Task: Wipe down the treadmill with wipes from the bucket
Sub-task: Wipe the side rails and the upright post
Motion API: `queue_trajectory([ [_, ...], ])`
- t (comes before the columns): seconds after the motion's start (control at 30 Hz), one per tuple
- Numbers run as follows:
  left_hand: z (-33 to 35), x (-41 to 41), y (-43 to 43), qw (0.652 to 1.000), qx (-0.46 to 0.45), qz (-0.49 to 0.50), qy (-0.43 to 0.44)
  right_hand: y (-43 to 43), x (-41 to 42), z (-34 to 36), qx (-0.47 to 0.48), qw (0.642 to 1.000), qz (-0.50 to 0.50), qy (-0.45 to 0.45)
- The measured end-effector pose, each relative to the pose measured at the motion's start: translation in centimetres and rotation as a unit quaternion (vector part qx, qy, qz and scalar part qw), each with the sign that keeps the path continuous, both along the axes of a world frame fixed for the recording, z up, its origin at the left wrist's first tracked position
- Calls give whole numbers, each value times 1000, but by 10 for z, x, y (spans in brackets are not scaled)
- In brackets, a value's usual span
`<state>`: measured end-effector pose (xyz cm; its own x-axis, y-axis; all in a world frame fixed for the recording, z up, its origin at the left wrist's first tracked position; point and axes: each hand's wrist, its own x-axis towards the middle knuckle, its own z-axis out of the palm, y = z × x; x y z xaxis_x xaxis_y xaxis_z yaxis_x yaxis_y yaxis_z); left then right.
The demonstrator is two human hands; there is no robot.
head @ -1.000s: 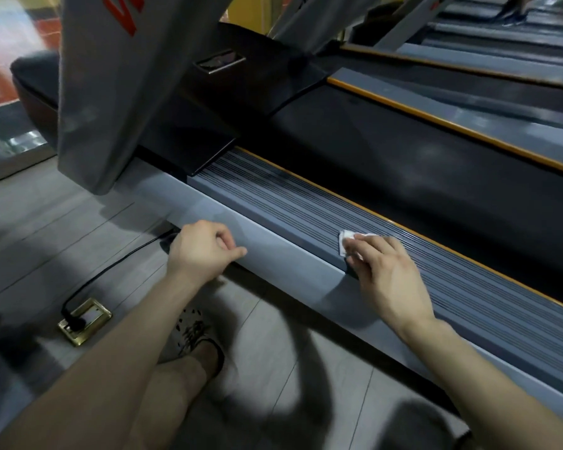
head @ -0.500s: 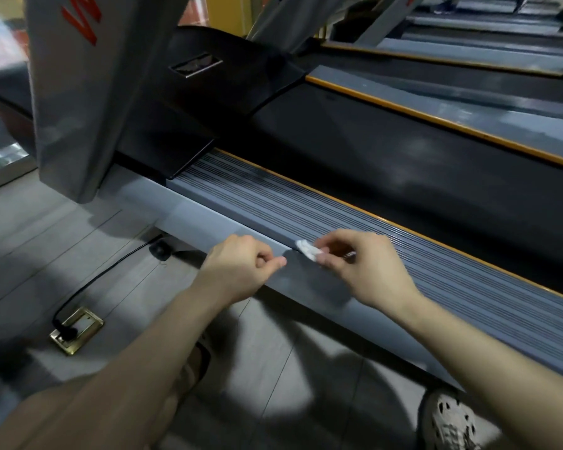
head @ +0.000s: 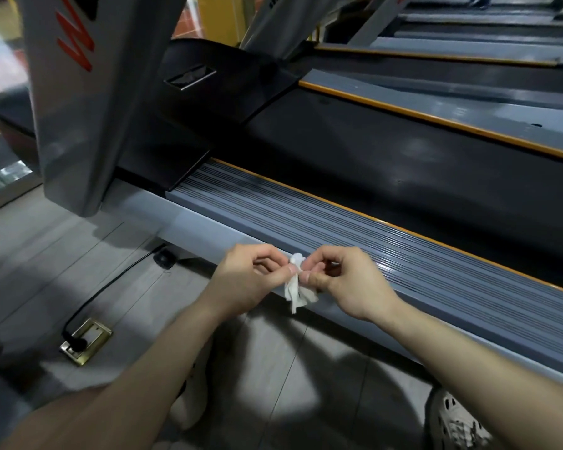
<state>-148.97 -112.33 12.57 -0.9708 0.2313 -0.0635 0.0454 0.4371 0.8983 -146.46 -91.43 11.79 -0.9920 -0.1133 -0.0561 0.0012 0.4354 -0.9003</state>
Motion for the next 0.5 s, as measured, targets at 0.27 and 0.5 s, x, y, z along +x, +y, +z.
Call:
queue_trajectory([
  [0.27, -6, -12, -13, 994, -79, 69, -3, 16, -10, 5, 73, 996, -51, 3],
  [0.5, -10, -13, -9, 995, -41, 40, -76, 11, -5, 11, 49, 998, -29, 0],
])
